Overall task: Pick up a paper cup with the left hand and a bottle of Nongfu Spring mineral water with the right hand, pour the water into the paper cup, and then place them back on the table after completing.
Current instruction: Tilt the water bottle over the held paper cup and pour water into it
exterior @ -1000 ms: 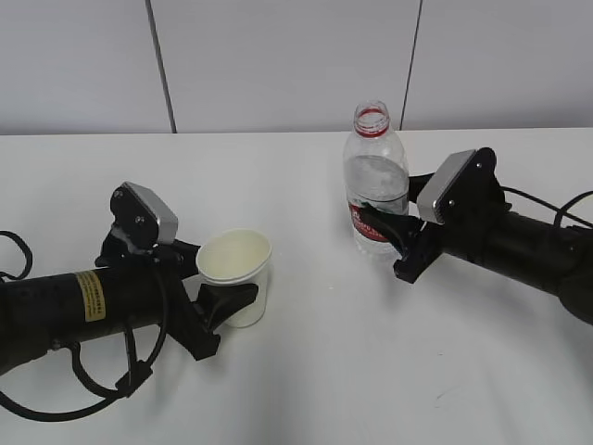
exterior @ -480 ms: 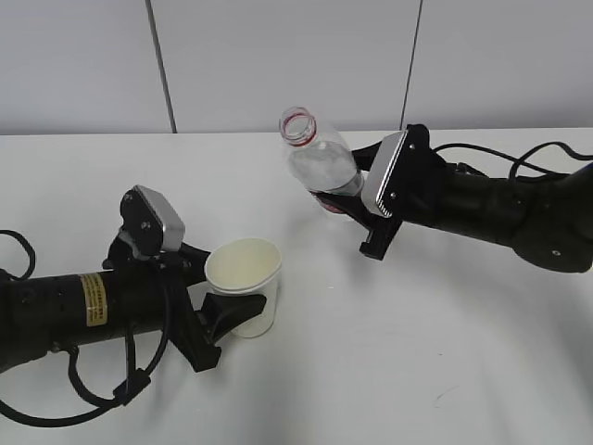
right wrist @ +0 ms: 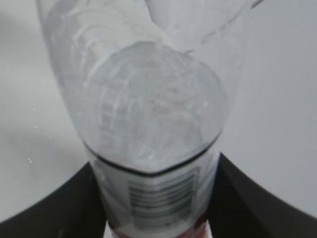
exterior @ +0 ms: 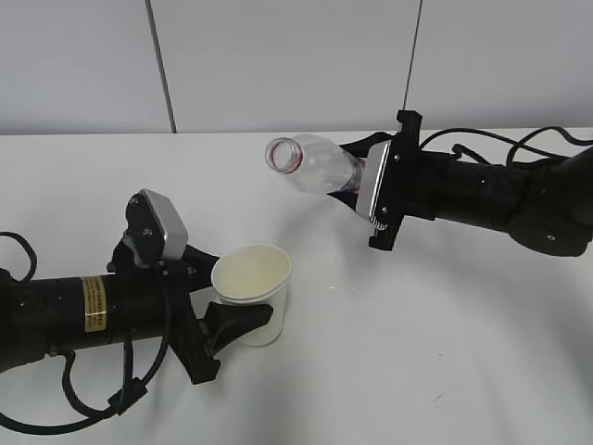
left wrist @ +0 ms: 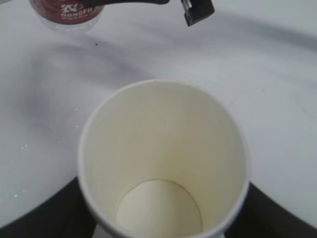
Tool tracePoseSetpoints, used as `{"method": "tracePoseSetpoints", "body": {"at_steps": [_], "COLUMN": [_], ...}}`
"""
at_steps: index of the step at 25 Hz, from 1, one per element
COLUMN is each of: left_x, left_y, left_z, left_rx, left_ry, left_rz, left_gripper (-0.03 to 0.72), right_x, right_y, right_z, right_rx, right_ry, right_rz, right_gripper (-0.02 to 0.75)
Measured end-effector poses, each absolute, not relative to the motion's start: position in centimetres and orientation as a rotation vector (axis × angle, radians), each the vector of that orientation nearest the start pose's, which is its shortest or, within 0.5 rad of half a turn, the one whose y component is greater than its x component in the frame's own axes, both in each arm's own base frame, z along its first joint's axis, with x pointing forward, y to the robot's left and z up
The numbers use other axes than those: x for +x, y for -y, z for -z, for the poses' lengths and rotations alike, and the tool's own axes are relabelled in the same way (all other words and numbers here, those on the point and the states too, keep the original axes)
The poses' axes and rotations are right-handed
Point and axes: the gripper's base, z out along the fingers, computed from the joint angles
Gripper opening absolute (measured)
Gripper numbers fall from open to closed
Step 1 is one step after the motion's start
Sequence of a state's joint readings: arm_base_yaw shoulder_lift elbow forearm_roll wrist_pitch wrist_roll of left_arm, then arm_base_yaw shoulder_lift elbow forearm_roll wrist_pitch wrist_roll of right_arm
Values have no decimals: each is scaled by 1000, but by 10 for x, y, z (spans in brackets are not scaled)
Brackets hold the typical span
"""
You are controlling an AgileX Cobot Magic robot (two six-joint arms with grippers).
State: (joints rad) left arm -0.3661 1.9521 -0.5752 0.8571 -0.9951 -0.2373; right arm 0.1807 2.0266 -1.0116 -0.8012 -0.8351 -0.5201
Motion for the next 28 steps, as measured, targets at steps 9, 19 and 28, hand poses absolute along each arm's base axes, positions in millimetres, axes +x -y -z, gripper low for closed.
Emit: {"method": "tracePoseSetpoints", "body": {"at_steps": [9, 19, 28], "left_x": [251, 249, 258], "left_y": [160, 161, 167], "left_z": [-103, -103, -109], "left_rx": [1088, 1123, 1150], "left_ry": [-1701, -1684, -1654], "left_rz": [751, 767, 801], "left_gripper": [437, 437, 437], "right_x": [386, 386, 386], "right_y": [-120, -120, -120], "right_z": [-152, -152, -151], "right_rx": [-1475, -1557, -1594], "right_ry": [-1046, -936, -883], "right_rz": [274, 381, 427], "right_gripper": [397, 397, 396]}}
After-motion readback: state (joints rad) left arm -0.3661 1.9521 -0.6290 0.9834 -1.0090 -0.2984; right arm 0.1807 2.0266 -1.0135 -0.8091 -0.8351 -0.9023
